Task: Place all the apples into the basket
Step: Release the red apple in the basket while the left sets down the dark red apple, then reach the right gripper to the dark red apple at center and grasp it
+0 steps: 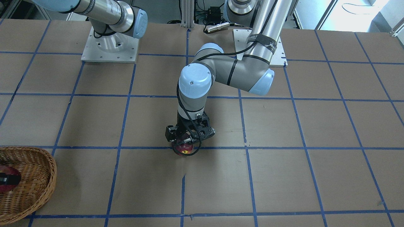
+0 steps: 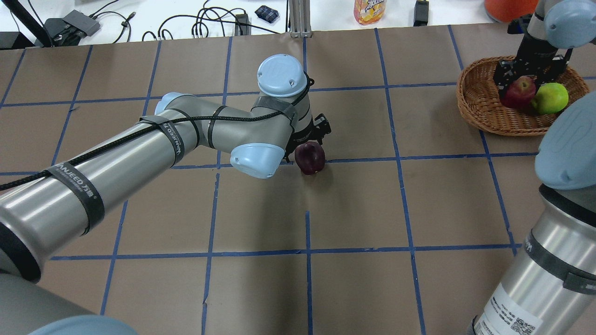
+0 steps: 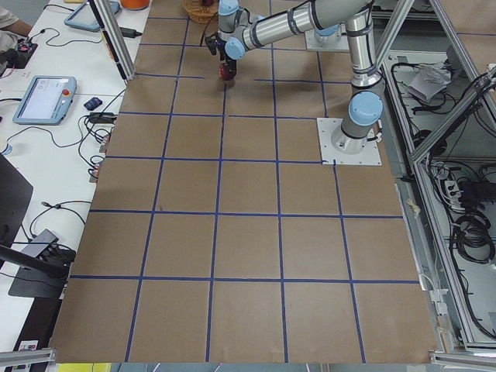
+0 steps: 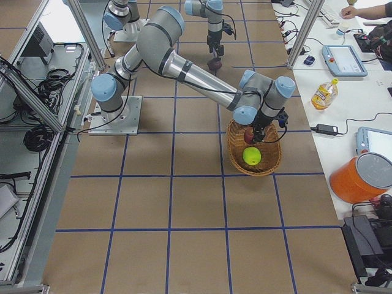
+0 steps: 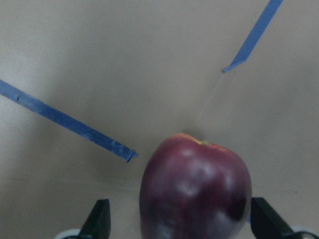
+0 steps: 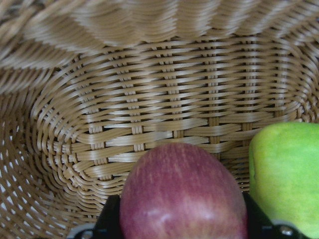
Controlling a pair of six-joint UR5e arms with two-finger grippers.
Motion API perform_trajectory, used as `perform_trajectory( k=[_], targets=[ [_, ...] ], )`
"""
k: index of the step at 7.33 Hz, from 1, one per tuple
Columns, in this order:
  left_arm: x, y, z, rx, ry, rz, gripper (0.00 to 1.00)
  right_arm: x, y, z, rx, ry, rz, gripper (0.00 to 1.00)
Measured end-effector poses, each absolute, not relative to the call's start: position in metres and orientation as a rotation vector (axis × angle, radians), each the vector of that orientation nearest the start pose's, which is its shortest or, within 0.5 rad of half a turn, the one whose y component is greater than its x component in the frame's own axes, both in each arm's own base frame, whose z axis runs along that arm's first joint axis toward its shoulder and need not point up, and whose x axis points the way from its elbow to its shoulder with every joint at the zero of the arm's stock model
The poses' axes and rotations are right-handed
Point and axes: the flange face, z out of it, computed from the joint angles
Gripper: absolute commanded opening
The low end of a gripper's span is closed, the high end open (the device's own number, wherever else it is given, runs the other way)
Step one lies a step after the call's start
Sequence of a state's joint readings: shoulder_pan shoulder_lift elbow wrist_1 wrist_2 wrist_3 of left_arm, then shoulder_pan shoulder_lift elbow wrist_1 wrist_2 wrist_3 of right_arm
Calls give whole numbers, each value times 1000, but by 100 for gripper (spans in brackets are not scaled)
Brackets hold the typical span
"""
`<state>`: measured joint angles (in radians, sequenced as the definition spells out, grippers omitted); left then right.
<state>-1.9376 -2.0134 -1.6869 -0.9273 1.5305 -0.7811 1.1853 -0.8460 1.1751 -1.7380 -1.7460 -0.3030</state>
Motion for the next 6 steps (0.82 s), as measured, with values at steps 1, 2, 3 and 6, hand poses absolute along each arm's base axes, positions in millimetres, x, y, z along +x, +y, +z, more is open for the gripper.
perform_trajectory(
  k=[1, 2, 3, 6],
  targets=[
    [-333, -529, 273, -524, 3161, -61, 100, -170, -722, 235, 113, 3219, 380, 100],
    [-312, -523, 303, -391, 3169, -40, 100, -171, -719, 230, 115, 3211, 401, 100],
    [-292, -512, 334, -285, 3169, -8, 100, -173, -718, 228, 115, 3208, 418, 100],
    [-230, -476, 414, -56, 3175, 45, 100, -164, -714, 277, 115, 3204, 370, 100]
  ],
)
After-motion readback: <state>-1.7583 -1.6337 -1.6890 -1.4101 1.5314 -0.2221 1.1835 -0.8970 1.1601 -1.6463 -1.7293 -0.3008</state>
